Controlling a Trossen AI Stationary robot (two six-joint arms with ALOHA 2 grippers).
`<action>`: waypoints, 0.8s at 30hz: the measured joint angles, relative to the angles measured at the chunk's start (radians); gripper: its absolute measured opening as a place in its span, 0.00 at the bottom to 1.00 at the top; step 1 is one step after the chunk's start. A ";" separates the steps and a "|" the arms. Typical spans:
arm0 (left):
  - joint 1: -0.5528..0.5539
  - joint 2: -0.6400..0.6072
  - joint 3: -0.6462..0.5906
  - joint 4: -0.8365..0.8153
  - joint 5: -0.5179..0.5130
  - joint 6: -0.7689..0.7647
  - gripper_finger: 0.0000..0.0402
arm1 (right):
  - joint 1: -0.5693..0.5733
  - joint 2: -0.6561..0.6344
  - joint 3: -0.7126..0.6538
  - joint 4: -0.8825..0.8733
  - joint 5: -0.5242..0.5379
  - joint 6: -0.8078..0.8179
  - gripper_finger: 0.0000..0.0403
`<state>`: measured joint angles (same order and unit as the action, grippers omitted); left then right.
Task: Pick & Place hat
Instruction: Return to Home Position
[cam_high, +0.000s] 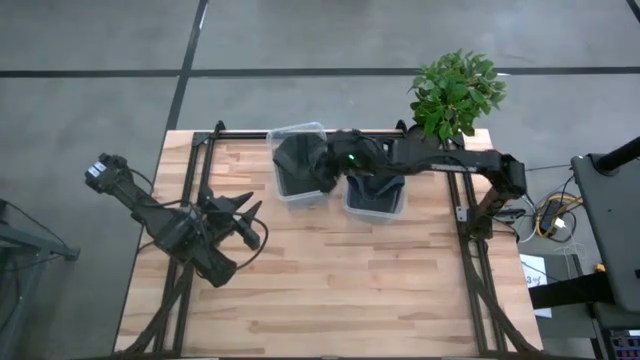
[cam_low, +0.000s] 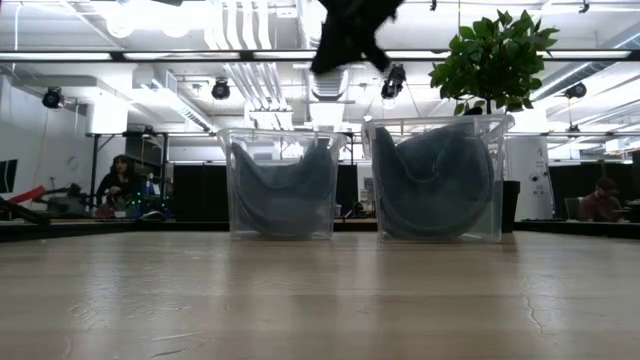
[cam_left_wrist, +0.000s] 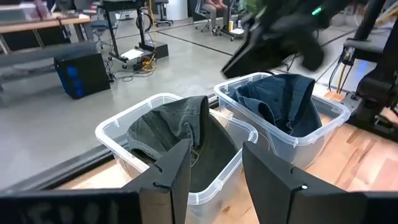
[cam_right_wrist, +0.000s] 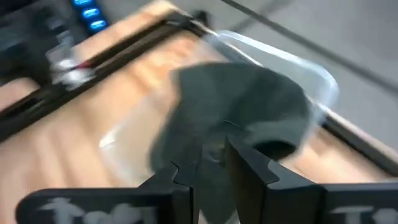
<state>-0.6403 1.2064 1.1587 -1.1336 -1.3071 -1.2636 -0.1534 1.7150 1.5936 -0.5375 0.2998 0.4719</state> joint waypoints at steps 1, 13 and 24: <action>-0.003 0.000 0.000 0.000 -0.002 0.012 0.35 | 0.019 -0.015 0.000 0.007 -0.009 -0.054 0.15; -0.022 -0.003 0.000 -0.004 0.003 0.062 0.35 | 0.160 -0.363 -0.156 -0.006 -0.375 -0.476 0.02; -0.023 -0.003 0.000 -0.004 0.003 0.003 0.35 | 0.172 -0.680 -0.516 -0.007 -0.381 -0.181 0.02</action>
<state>-0.6628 1.2032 1.1587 -1.1375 -1.3037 -1.2610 0.0185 1.0347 1.0780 -0.5446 -0.0814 0.2906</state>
